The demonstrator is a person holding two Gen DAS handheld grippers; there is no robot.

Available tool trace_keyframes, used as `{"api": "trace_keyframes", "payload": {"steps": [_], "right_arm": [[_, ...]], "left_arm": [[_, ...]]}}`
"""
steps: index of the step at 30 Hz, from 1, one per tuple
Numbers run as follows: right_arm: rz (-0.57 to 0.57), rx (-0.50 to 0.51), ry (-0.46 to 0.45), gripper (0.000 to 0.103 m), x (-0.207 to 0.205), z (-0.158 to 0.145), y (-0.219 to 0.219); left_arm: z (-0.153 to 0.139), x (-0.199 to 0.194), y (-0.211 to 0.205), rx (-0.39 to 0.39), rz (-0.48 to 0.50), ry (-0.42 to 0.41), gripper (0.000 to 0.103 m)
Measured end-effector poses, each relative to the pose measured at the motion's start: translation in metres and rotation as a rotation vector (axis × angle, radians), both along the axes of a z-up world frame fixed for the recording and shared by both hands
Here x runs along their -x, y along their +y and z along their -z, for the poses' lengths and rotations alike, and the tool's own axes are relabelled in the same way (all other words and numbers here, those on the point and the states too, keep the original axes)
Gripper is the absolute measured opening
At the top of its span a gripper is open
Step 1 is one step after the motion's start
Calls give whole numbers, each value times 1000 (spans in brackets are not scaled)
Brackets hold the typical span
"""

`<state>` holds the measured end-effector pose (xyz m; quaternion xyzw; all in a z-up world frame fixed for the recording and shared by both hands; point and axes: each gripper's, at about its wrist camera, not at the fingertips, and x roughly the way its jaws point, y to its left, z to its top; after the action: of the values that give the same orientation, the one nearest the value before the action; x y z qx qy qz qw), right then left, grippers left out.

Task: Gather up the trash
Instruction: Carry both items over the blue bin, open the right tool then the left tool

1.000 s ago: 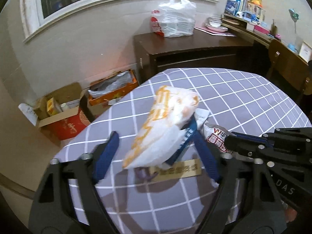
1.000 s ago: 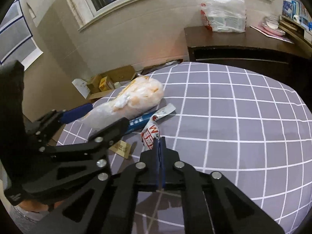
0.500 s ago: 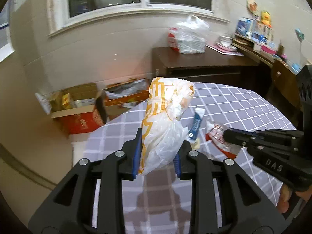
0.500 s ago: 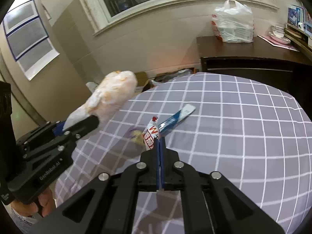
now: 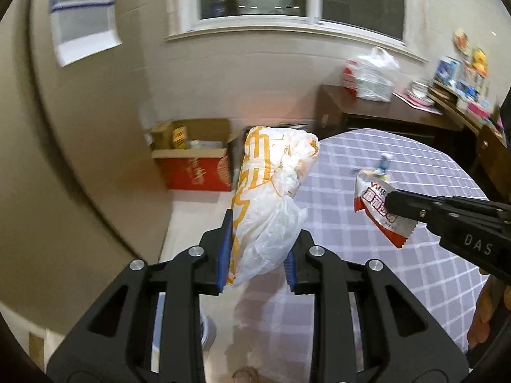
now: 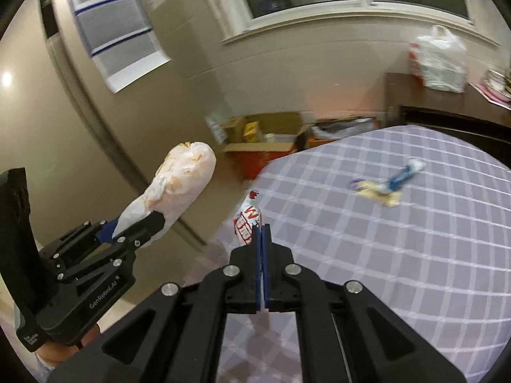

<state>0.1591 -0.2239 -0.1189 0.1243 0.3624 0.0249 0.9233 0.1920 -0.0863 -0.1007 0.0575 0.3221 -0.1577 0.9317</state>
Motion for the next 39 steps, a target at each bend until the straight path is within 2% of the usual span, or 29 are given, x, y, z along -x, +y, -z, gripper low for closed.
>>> {"api": "trace_keyframes", "payload": {"steps": [9, 14, 20, 21, 22, 23, 24, 29, 34, 39], "right_arm": [[-196, 6, 50, 2, -22, 18, 142], [-299, 1, 101, 2, -47, 46, 220], [-363, 20, 137, 4, -77, 84, 285], [-360, 21, 133, 6, -83, 90, 290], [-357, 36, 146, 18, -90, 100, 296], [-353, 44, 169, 36, -95, 109, 301], [-346, 41, 183, 41, -99, 117, 302], [-340, 71, 211, 46, -99, 138, 304], [-330, 73, 214, 53, -95, 140, 299], [-321, 63, 207, 55, -92, 140, 291]], "left_arm": [[35, 17, 140, 49, -185, 104, 27], [62, 17, 205, 66, -296, 167, 27], [93, 11, 275, 64, -457, 217, 27], [96, 9, 281, 62, -473, 225, 27], [101, 6, 288, 66, -491, 242, 27], [104, 4, 291, 69, -498, 253, 27], [108, 2, 296, 71, -506, 264, 27], [122, -7, 299, 70, -504, 294, 27], [133, -16, 290, 63, -476, 322, 27], [137, -16, 289, 54, -472, 338, 27]]}}
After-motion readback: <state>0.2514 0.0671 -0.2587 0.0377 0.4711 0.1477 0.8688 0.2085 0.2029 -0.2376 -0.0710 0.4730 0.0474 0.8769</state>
